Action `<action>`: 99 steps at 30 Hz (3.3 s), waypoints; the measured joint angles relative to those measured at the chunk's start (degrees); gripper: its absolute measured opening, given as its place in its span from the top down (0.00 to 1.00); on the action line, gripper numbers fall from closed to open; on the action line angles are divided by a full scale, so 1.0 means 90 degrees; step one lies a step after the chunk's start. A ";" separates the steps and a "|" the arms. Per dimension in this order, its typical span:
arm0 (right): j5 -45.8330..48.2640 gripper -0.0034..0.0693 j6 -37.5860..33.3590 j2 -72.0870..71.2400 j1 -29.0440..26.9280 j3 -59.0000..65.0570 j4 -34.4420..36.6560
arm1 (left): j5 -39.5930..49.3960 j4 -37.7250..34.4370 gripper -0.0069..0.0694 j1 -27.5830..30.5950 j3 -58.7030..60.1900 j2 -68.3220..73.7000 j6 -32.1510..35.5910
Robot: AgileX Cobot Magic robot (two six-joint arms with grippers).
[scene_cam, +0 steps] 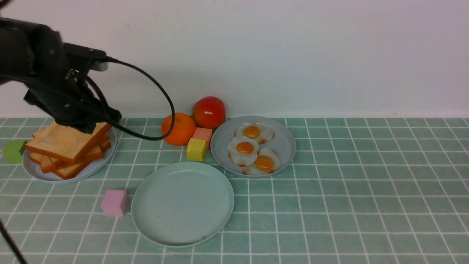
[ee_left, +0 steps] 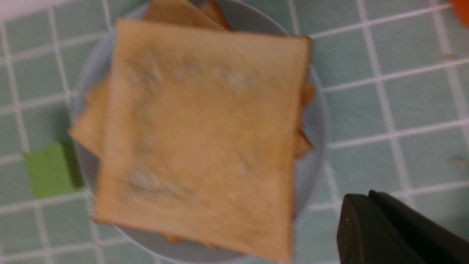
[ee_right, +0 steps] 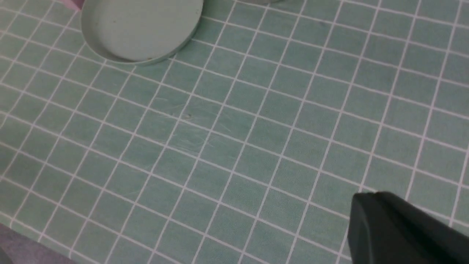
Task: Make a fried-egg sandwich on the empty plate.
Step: Use the left arm to grab a slice of bread, then use the left arm to put a slice of bread into the empty plate in the middle, then use the right arm to grab a fried egg
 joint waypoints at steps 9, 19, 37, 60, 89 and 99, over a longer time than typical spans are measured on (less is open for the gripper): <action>-0.0060 0.94 -0.0067 -0.0110 0.0000 -0.0005 0.0019 | -0.0370 0.0497 0.43 0.0000 -0.0153 0.0396 0.0025; -0.0044 0.93 -0.0238 -0.0110 0.0000 -0.0005 0.0129 | -0.0428 0.0995 0.37 0.0000 -0.0198 0.1140 -0.0052; -0.0026 0.92 -0.0238 -0.0128 0.0000 -0.0005 0.0131 | 0.0032 0.0983 0.80 -0.0058 -0.0181 0.0441 -0.0356; -0.0021 0.92 -0.0238 -0.0130 0.0000 -0.0005 0.0663 | 0.0370 0.0761 0.81 -0.3981 0.1185 -0.0084 -0.0867; -0.1263 0.57 -0.0519 0.2300 0.0000 -0.0146 0.1775 | 0.0400 0.0833 0.65 -0.4617 0.1226 -0.3468 -0.2753; -0.1582 0.70 -0.1321 0.5558 0.0381 -0.1831 0.2610 | -0.1099 0.0260 0.93 -0.4625 0.4029 -0.7650 -0.3125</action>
